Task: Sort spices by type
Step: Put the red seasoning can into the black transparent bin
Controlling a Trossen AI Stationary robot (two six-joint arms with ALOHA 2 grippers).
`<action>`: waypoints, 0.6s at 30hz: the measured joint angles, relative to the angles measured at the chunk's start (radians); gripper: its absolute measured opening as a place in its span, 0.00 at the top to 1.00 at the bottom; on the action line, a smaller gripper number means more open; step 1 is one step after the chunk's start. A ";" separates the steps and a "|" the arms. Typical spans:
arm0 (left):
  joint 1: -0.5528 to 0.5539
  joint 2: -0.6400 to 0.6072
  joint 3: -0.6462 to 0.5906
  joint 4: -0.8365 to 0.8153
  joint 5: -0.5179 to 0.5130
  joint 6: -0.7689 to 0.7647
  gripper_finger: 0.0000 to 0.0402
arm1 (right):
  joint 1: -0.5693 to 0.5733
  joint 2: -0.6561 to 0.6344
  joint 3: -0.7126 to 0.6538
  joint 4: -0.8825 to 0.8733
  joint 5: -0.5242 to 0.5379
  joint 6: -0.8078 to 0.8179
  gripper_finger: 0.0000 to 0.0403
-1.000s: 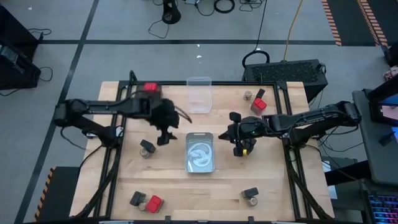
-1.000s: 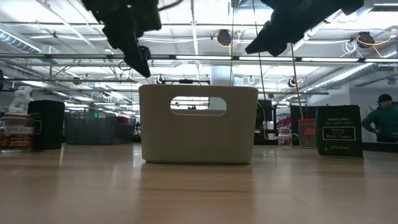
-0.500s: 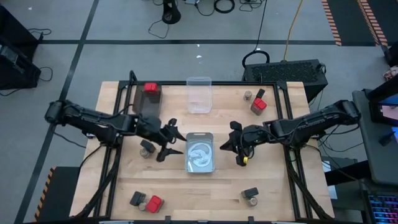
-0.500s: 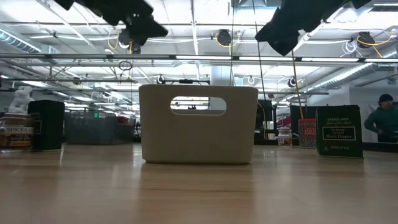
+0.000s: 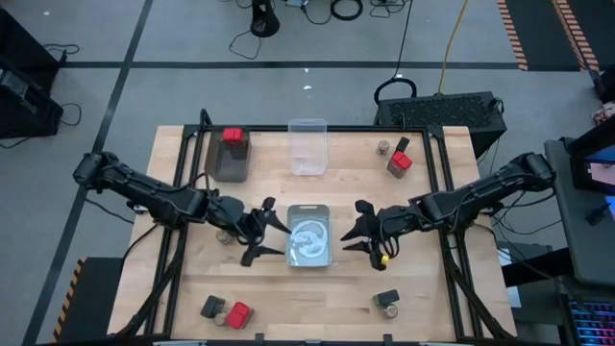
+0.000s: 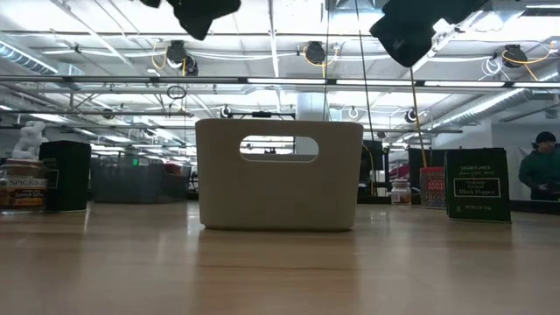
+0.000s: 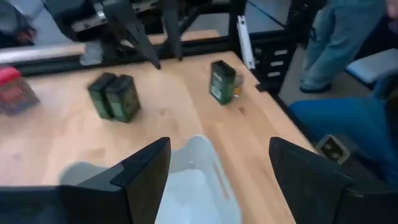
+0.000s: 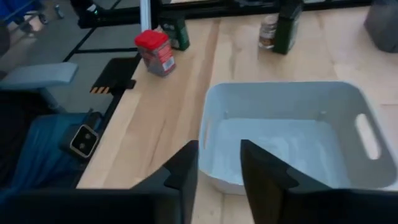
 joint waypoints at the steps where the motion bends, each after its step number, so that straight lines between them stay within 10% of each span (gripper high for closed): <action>1: -0.013 0.000 0.003 -0.008 0.000 -0.004 0.31 | 0.003 0.007 0.000 -0.002 0.000 0.001 0.70; 18: -0.162 0.000 0.066 -0.092 -0.179 -0.072 0.31 | 0.011 0.099 0.000 -0.011 -0.026 0.125 0.53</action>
